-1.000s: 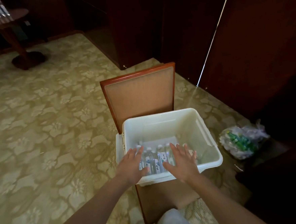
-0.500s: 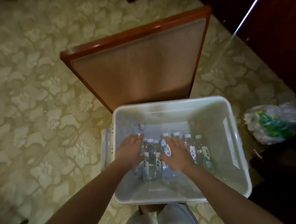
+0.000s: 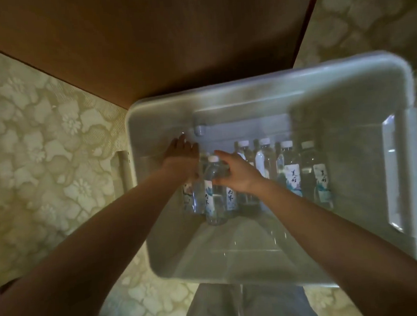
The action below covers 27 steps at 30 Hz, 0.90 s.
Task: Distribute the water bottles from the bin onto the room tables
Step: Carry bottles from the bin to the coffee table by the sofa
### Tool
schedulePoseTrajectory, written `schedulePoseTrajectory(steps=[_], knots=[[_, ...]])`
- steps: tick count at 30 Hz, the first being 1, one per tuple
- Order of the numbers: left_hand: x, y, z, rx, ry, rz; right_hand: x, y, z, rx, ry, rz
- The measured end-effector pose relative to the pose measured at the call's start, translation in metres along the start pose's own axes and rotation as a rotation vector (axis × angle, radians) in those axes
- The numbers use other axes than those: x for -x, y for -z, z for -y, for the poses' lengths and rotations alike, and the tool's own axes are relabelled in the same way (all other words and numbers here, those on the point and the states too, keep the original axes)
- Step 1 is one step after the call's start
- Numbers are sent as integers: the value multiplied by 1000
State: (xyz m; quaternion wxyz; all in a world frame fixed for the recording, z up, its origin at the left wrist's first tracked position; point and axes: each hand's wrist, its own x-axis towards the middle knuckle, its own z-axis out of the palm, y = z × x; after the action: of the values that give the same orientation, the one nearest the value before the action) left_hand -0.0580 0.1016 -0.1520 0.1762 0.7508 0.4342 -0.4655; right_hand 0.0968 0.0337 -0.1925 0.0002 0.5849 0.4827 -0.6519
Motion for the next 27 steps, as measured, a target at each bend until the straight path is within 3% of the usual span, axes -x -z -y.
schedulePoseTrajectory(steps=[13,17,23,27], knots=[[-27,14,0,-37,5,138,-12,-14,-9,-46,84,-112],[-25,22,0,49,-6,94,-9,-16,-15,-203,44,-162],[-12,23,-8,284,-64,77,-4,-16,-19,-449,-21,-393],[-4,17,-7,419,-125,66,3,-16,-24,-629,-110,-422]])
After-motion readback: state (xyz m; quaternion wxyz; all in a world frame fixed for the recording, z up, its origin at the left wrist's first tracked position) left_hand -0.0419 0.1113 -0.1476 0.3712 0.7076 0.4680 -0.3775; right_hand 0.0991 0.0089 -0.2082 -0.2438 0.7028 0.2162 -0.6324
